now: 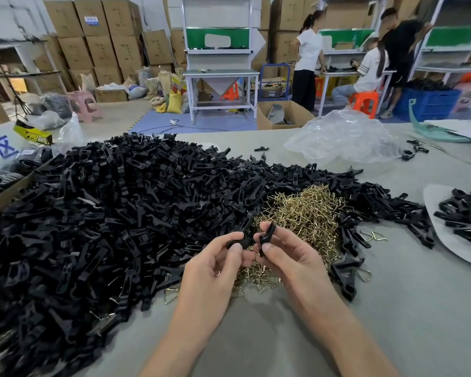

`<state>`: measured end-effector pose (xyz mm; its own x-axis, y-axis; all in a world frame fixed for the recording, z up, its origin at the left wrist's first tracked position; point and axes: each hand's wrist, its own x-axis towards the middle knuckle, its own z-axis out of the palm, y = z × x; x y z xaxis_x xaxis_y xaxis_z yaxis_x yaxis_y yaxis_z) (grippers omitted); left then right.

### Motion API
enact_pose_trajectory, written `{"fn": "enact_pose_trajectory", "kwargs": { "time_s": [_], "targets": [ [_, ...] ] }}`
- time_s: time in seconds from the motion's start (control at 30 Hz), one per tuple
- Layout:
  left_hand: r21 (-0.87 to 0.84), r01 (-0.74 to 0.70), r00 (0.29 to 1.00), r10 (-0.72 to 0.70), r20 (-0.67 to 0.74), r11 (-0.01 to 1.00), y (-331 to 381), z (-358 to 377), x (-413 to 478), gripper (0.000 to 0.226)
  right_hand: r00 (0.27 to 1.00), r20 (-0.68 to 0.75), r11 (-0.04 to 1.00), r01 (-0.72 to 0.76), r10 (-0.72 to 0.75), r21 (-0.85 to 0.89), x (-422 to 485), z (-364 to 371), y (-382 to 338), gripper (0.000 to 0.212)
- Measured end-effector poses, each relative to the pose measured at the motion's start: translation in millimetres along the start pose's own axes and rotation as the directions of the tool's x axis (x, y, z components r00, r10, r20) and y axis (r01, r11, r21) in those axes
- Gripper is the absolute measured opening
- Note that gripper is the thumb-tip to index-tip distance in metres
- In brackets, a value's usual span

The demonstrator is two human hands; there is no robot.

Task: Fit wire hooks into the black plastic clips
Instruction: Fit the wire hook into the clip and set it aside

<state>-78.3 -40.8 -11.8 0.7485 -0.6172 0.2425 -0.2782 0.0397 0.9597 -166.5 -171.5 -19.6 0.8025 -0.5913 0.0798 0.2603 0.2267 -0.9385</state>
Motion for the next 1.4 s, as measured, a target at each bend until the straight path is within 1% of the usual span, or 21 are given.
{"fn": "enact_pose_trajectory", "kwargs": {
  "time_s": [0.07, 0.13, 0.2, 0.3, 0.4, 0.5, 0.57, 0.63, 0.7, 0.83, 0.93, 1.0, 1.1, 1.2, 1.3, 1.4],
  "targets": [
    [0.003, -0.002, 1.0, 0.002, 0.007, 1.0, -1.7, 0.2, 1.6, 0.017, 1.0, 0.024, 0.999, 0.011, -0.01, -0.038, -1.4, 0.4, -1.3, 0.038],
    [-0.001, -0.006, 1.0, 0.006, -0.027, 1.0, -3.2, -0.3, 2.2, 0.015, 0.999, 0.034, 0.996, 0.023, -0.02, -0.09, -2.0, 0.7, -2.1, 0.037],
    [-0.005, -0.003, 0.999, 0.003, -0.044, 1.0, -3.1, -1.2, 2.5, 0.022, 0.999, 0.047, 0.991, 0.02, -0.014, -0.132, -2.4, 1.3, -1.7, 0.039],
    [-0.054, 0.05, 0.998, -0.051, -0.02, 0.997, -3.2, -0.9, 2.4, 0.023, 0.998, 0.063, 0.977, 0.02, -0.007, -0.214, -2.8, 2.5, 0.3, 0.041],
    [-0.03, 0.081, 0.997, -0.081, 0.008, 0.996, -6.4, 0.5, 1.6, 0.023, 0.998, 0.066, 0.966, 0.028, -0.011, -0.258, -3.3, 2.3, 2.2, 0.04],
    [-0.043, 0.082, 0.997, -0.082, -0.004, 0.996, -7.7, 2.0, 3.3, 0.022, 0.997, 0.064, 0.963, 0.047, -0.031, -0.267, -3.3, 2.4, 2.8, 0.039],
    [-0.064, 0.075, 0.997, -0.077, -0.024, 0.995, -8.0, 2.6, 3.7, 0.026, 0.997, 0.072, 0.963, 0.049, -0.031, -0.266, -3.1, 2.8, 3.5, 0.038],
    [-0.042, 0.064, 0.998, -0.065, -0.024, 0.997, -8.4, 3.0, 3.8, 0.026, 0.997, 0.074, 0.965, 0.045, -0.027, -0.258, -3.1, 3.2, 4.3, 0.038],
    [-0.009, 0.067, 0.998, -0.067, 0.011, 0.998, -9.5, 3.2, 3.5, 0.021, 0.997, 0.079, 0.967, 0.044, -0.025, -0.249, -3.2, 4.0, 5.1, 0.039],
    [0.058, 0.069, 0.993, -0.075, 0.094, 0.996, -10.5, 4.3, 2.7, 0.039, 0.996, 0.086, 0.974, 0.05, -0.031, -0.223, -3.4, 4.4, 3.8, 0.04],
    [0.117, 0.024, 0.993, -0.037, 0.115, 0.993, -11.6, 4.4, 1.8, 0.039, 0.996, 0.08, 0.969, 0.065, -0.048, -0.239, -4.3, 3.0, 2.0, 0.04],
    [0.112, 0.032, 0.993, -0.045, 0.108, 0.993, -12.6, 4.5, 2.4, 0.036, 0.996, 0.076, 0.971, 0.065, -0.048, -0.231, -5.0, 2.7, 1.5, 0.038],
    [0.104, 0.048, 0.997, -0.055, 0.059, 0.993, -14.0, 3.4, 3.7, 0.042, 0.997, 0.064, 0.974, 0.054, -0.041, -0.218, -5.3, 2.1, 1.4, 0.035],
    [0.113, 0.033, 0.999, -0.035, 0.013, 0.993, -14.6, 2.9, 3.8, 0.034, 0.998, 0.051, 0.977, 0.041, -0.031, -0.209, -4.7, 0.8, 2.1, 0.034],
    [0.096, 0.022, 1.0, -0.022, -0.001, 0.995, -13.2, 3.3, 3.0, 0.029, 0.999, 0.043, 0.98, 0.029, -0.021, -0.195, -4.0, 0.5, 3.2, 0.034],
    [0.087, -0.006, 1.0, 0.005, 0.006, 0.996, -9.3, 3.2, 2.4, 0.035, 0.999, 0.05, 0.98, 0.03, -0.021, -0.196, -3.5, -0.2, 4.3, 0.033]
  ]
}}
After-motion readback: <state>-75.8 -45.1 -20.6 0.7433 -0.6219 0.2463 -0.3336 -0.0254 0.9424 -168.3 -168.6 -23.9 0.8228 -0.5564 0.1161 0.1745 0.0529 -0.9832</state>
